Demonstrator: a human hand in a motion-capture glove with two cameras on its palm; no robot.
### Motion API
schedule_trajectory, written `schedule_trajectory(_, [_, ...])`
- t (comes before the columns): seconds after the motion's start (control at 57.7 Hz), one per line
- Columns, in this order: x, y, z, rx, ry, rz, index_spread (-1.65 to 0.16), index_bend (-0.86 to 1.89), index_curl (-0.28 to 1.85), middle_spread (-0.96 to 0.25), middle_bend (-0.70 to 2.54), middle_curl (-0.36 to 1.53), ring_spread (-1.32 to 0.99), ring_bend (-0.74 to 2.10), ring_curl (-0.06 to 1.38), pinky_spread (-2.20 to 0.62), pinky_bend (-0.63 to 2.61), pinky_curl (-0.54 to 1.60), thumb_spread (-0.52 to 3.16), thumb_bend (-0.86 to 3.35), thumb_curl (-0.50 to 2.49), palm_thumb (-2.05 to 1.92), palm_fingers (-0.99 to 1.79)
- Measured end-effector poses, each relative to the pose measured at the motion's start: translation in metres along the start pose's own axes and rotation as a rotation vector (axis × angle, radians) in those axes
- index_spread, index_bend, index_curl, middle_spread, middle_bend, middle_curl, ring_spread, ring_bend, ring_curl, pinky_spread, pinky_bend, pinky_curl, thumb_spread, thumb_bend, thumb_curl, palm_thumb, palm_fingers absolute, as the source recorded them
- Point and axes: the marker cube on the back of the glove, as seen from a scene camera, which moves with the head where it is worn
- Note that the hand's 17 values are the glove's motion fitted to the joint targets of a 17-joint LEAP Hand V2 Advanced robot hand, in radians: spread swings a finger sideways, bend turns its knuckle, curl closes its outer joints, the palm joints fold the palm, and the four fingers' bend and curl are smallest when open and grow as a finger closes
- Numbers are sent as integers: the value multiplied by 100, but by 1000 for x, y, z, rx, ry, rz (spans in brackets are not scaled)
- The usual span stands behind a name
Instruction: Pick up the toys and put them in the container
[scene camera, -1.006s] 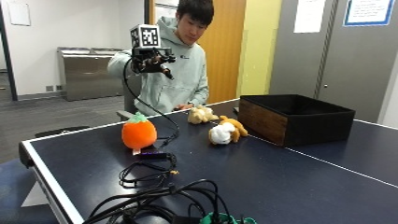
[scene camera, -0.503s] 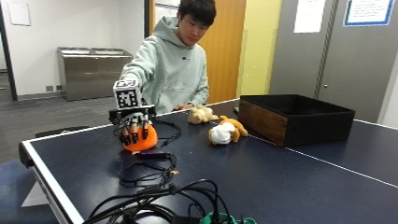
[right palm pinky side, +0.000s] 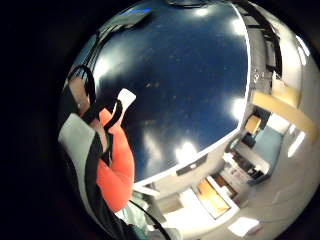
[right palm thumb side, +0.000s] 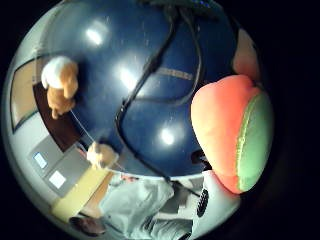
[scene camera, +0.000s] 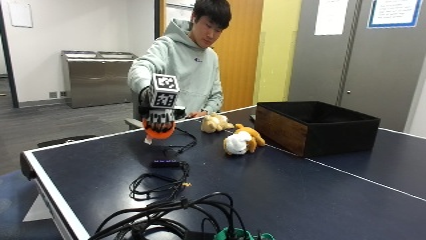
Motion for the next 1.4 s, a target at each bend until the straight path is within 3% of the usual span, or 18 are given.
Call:
schedule_trajectory(0.277, [-90, 71, -128, 109, 128, -235, -38, 29, 35, -33, 68, 51, -39, 109, 51, -38, 103, 46, 46, 15, 79, 79, 95])
schedule_trajectory(0.416, [-182, 153, -185, 297, 161, -410, -40, 31, 40, -34, 69, 56, -39, 110, 53, -38, 105, 47, 39, 13, 84, 79, 92])
schedule_trajectory(0.589, [-306, 195, -248, 496, 111, -628, -41, 33, 48, -35, 70, 62, -39, 112, 56, -38, 108, 49, 33, 11, 90, 79, 89])
schedule_trajectory(0.78, [-454, 194, -287, 546, -140, -867, -42, 33, 56, -35, 72, 69, -39, 115, 59, -37, 110, 50, 30, 9, 95, 79, 86])
schedule_trajectory(0.867, [-470, 145, -296, 591, -86, -925, -42, 32, 61, -35, 73, 72, -39, 116, 60, -37, 111, 50, 28, 8, 97, 80, 85])
schedule_trajectory(0.954, [-512, 131, -289, 679, -65, -792, -43, 32, 65, -35, 74, 75, -39, 117, 61, -37, 112, 51, 27, 7, 99, 79, 83])
schedule_trajectory(1.04, [-540, 127, -275, 708, -58, -889, -44, 30, 70, -35, 74, 78, -38, 118, 62, -36, 114, 51, 28, 5, 101, 78, 80])
schedule_trajectory(1.092, [-549, 116, -268, 653, -69, -848, -43, 25, 71, -35, 72, 79, -38, 118, 62, -36, 119, 52, 30, 2, 101, 76, 75])
schedule_trajectory(1.127, [-558, 113, -266, 562, -139, -781, -41, 17, 71, -33, 64, 78, -38, 117, 62, -35, 122, 52, 35, 0, 101, 73, 63])
schedule_trajectory(1.162, [-558, 104, -267, 492, -197, -725, -38, 14, 70, -30, 55, 75, -35, 116, 62, -31, 116, 53, 56, -3, 97, 64, 31])
schedule_trajectory(1.179, [-555, 97, -270, 477, -216, -705, -37, 13, 71, -29, 52, 74, -33, 112, 62, -28, 116, 54, 62, -5, 95, 59, 19])
schedule_trajectory(1.196, [-551, 90, -272, 474, -226, -692, -35, 11, 69, -23, 41, 70, -26, 89, 57, -21, 118, 55, 68, -11, 90, 47, -30])
schedule_trajectory(1.214, [-550, 87, -273, 482, -223, -687, -33, 12, 68, -19, 36, 69, -22, 77, 57, -18, 119, 56, 72, -15, 85, 37, -48])
schedule_trajectory(1.318, [-526, 73, -275, 547, -128, -790, -27, 6, 53, -4, 12, 55, -8, 34, 39, -5, 110, 46, 89, -9, 71, 14, -50])
schedule_trajectory(1.404, [-511, 69, -283, 512, -246, -706, -24, 4, 44, 2, 8, 48, -2, 22, 32, 1, 104, 42, 98, -6, 64, 8, -43])
